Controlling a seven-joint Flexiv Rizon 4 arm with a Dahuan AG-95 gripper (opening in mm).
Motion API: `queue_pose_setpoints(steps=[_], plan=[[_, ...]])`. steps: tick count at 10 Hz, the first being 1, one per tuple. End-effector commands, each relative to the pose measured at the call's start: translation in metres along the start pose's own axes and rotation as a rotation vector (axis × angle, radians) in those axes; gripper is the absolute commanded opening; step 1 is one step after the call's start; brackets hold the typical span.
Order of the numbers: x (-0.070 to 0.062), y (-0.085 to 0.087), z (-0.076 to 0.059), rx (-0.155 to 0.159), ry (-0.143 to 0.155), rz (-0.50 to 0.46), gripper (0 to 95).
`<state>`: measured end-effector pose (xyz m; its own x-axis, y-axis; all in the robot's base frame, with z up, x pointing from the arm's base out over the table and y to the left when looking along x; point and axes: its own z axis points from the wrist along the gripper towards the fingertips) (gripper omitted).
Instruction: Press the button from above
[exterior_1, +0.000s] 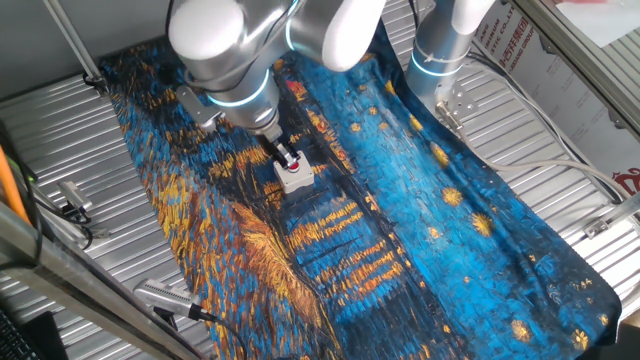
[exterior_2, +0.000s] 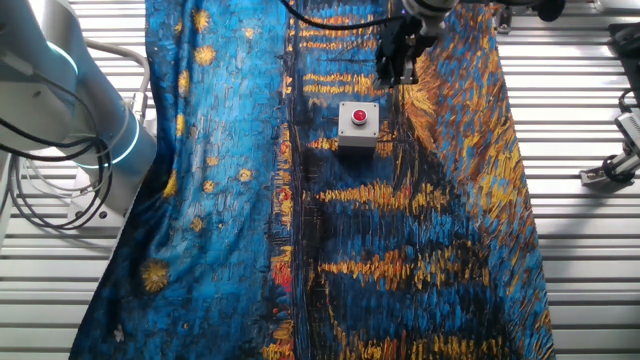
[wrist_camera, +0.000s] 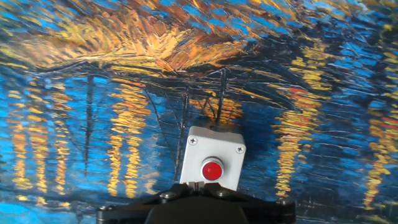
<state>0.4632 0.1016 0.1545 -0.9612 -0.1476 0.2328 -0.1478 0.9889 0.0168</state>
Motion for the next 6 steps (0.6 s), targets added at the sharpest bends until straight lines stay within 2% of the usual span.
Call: queue_pose_setpoints(steps=[1,2,4,6], plan=[[0.004,-0.002,-0.002,-0.004,-0.005,-0.008,0.0],[0.009,-0.005,-0.004,-0.009,-0.006,-0.010,0.0],[0.033,-0.018,-0.014,-0.024,-0.010,-0.028,0.0],[0.044,-0.022,-0.018,-0.026,-0.010,-0.030,0.0]])
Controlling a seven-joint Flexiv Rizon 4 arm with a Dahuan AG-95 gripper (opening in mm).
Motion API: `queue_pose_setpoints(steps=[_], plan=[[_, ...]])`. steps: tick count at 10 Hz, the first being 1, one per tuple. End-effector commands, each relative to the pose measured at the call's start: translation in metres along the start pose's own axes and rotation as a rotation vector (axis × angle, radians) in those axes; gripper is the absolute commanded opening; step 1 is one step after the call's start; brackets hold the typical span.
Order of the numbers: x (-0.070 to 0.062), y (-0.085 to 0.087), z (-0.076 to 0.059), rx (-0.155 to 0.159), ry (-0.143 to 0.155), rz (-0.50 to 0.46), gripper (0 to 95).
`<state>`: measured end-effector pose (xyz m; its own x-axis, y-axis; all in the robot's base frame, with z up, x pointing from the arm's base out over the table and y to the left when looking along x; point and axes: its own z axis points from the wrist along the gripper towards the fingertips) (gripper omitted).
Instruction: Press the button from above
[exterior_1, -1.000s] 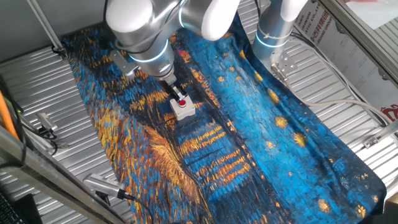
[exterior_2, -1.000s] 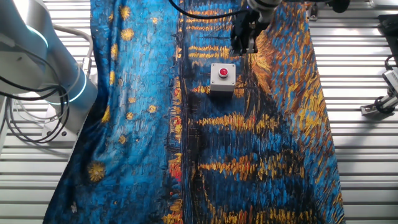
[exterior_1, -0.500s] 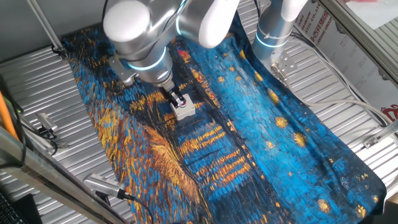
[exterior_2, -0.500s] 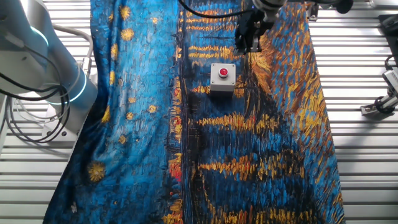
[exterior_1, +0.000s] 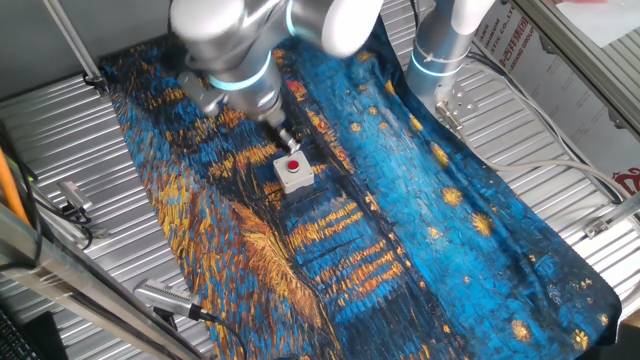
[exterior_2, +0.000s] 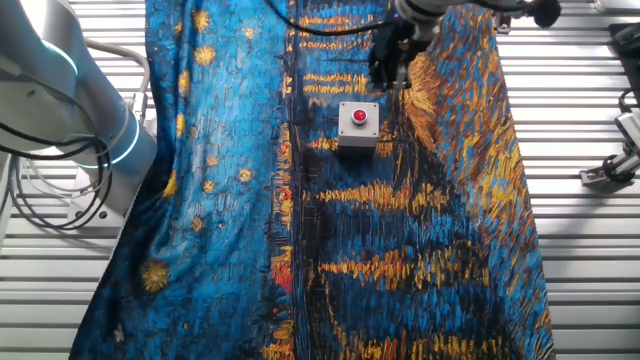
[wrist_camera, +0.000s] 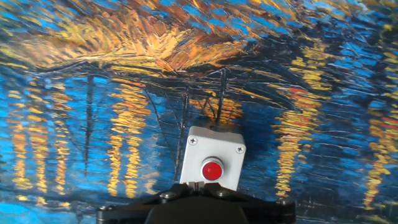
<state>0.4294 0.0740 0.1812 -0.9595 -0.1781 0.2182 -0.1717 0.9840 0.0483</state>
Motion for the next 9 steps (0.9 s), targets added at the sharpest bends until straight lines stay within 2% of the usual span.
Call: queue_pose_setpoints(steps=[1,4,5,9], plan=[[0.003,-0.001,-0.001,-0.001,0.003,0.002,0.0],[0.002,-0.003,0.005,-0.020,-0.001,0.014,0.0],[0.000,-0.004,0.011,-0.041,-0.004,0.023,0.0],[-0.005,-0.006,0.029,-0.037,-0.006,0.029,0.0]])
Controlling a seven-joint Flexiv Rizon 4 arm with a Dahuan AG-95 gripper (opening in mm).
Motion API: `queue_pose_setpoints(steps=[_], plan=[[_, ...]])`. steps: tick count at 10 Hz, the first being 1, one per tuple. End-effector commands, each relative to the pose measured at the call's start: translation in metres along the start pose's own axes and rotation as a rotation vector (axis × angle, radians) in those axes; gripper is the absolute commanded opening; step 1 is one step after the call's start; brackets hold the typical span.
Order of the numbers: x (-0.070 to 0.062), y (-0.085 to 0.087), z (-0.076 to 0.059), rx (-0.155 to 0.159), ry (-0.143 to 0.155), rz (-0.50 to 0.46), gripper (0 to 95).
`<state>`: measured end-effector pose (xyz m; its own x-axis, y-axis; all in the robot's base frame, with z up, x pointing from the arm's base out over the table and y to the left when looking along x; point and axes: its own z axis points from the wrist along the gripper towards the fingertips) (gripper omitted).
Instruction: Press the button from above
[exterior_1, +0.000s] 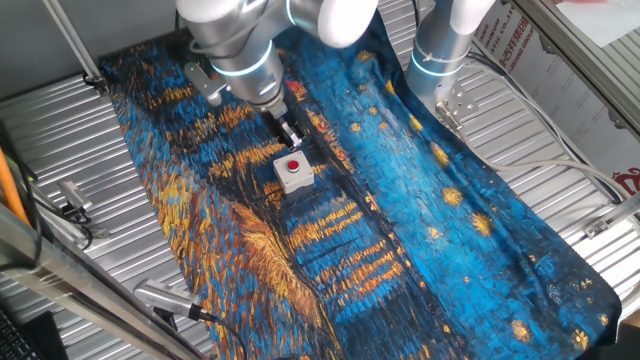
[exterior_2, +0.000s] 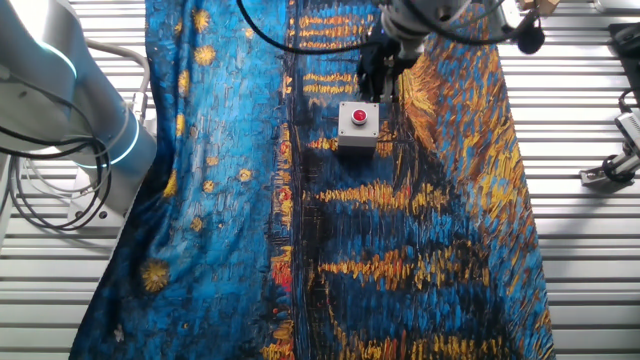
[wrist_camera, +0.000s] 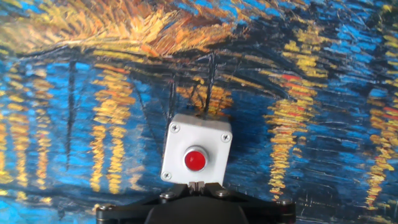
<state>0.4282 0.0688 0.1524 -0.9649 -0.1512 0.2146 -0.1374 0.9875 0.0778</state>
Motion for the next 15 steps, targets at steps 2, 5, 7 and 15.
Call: queue_pose_setpoints(steps=[2,5,7,15], plan=[[-0.003,-0.001,0.009,0.003,-0.007,0.008,0.0],[-0.006,-0.001,0.018,0.008,-0.013,0.015,0.0],[-0.007,-0.001,0.022,0.007,-0.019,0.021,0.0],[-0.013,0.000,0.040,0.014,-0.047,0.039,0.0]])
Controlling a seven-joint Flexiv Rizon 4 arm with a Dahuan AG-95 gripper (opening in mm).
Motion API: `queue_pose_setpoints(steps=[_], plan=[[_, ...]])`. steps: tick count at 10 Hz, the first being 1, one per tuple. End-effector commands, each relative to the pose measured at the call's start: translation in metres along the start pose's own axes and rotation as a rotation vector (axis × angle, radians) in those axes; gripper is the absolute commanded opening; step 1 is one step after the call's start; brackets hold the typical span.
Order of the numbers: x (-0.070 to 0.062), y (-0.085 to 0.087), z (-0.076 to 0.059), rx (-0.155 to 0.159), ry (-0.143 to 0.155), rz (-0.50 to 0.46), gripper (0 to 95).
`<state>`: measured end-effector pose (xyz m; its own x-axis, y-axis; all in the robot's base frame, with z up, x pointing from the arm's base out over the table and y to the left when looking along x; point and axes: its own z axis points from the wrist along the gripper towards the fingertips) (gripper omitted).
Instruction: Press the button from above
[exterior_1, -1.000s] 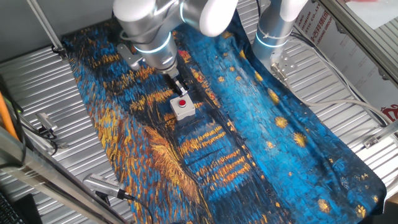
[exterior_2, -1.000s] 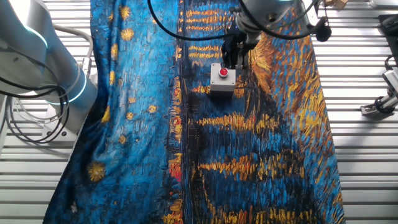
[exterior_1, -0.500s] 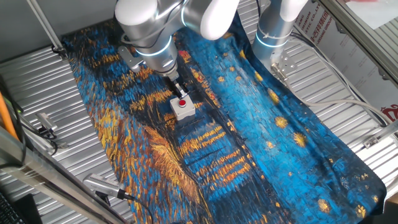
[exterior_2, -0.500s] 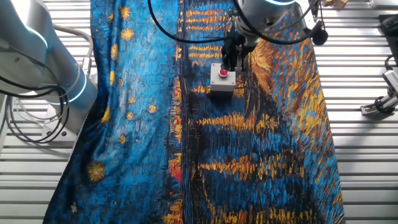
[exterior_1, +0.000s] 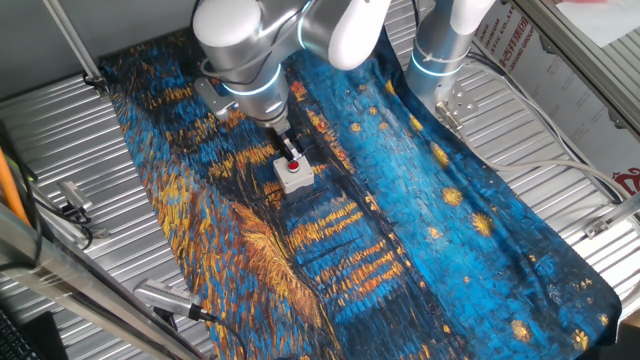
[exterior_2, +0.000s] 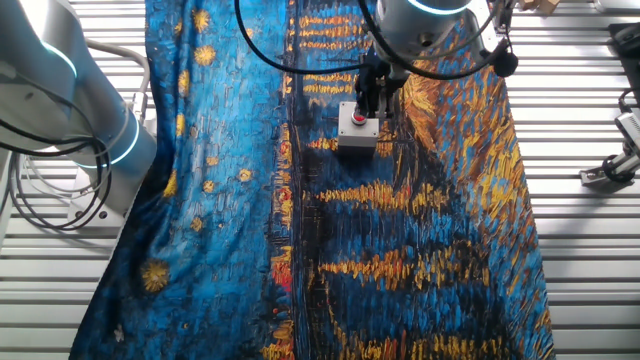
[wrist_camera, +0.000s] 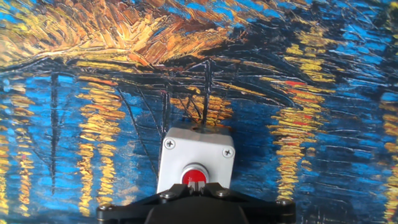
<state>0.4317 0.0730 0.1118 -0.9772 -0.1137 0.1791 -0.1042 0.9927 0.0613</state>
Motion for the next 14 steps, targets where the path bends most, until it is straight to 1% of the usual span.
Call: queue_pose_setpoints(steps=[1,5,6,7,8,9,10,11,12,13,14], plan=[[-0.001,0.000,0.005,0.005,-0.014,0.006,0.0],[-0.004,0.002,0.015,0.012,-0.025,0.016,0.0],[-0.004,0.002,0.017,0.012,-0.023,0.017,0.0],[-0.004,0.002,0.017,0.018,-0.010,0.018,0.0],[-0.004,0.002,0.017,0.030,-0.020,0.016,0.0],[-0.005,0.002,0.020,0.024,-0.030,0.020,0.0],[-0.005,0.003,0.022,0.031,-0.027,0.020,0.0],[-0.006,0.003,0.024,0.068,-0.011,0.010,0.0],[-0.006,0.003,0.025,0.038,-0.030,0.022,0.0],[-0.007,0.004,0.027,0.023,-0.049,0.026,0.0],[-0.007,0.005,0.030,0.042,-0.052,0.020,0.0]])
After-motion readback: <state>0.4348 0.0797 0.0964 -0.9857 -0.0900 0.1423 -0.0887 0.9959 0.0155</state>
